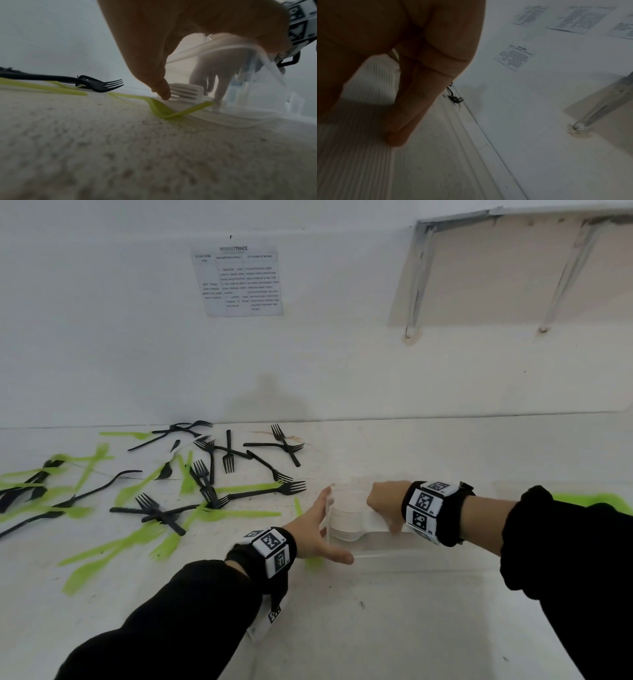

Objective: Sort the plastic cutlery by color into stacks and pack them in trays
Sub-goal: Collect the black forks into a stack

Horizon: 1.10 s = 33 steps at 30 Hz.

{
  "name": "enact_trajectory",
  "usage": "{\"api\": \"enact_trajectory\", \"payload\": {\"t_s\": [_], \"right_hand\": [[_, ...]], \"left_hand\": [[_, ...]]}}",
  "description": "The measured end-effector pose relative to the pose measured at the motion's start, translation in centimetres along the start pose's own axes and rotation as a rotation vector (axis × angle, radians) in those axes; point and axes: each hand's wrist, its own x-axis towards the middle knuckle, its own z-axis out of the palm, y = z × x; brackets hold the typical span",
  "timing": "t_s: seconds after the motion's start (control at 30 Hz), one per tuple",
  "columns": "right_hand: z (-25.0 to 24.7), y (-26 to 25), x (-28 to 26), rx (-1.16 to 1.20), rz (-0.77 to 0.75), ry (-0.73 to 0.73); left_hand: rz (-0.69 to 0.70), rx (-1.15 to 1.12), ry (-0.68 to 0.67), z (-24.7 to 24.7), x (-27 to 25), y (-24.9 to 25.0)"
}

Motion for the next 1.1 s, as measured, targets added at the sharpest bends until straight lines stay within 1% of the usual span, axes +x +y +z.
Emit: {"api": "enact_trajectory", "payload": {"t_s": [0.2, 0.33, 0.43, 0.63, 0.77, 0.83, 0.9, 0.97, 1.03, 1.1], "right_hand": [[0.2, 0.1, 0.3, 0.011, -0.006, 0.064], [-0.1, 0.2, 0.4, 0.037, -0.006, 0.019], [0.0, 0.2, 0.7, 0.085, -0.002, 0.017], [0.4, 0.7, 0.6, 0.188, 0.038, 0.085], [0.4, 0.3, 1.0, 0.22, 0.006, 0.109], [0.0, 0.1, 0.9, 0.233, 0.013, 0.111], [-1.0, 0.2, 0.4, 0.268, 0.022, 0.117], [-2.4, 0.4, -0.4, 0.352, 0.034, 0.124], [-4.2, 0.5, -0.9, 0.432, 0.037, 0.173], [-6.3, 0.1, -1.0, 0.453, 0.027, 0.253]], "left_hand": [[-0.003, -0.004, 0.006, 0.2, -0.2, 0.4], [-0.026, 0.016, 0.01, 0.1, -0.2, 0.3], [-0.04, 0.022, 0.008, 0.1, -0.3, 0.3], [-0.051, 0.02, 0.006, 0.4, -0.8, 0.8], [-0.076, 0.005, 0.047, 0.7, -1.3, 0.5], [-0.072, -0.021, 0.07, 1.0, -1.6, 0.3], [-0.057, -0.06, 0.099, 1.2, -1.8, 0.3], [-0.05, -0.089, 0.121, 1.1, -2.1, 0.3], [-0.038, -0.054, 0.181, 0.8, -2.7, 0.1], [-0.017, 0.02, 0.309, -0.2, -3.6, -0.3]]}}
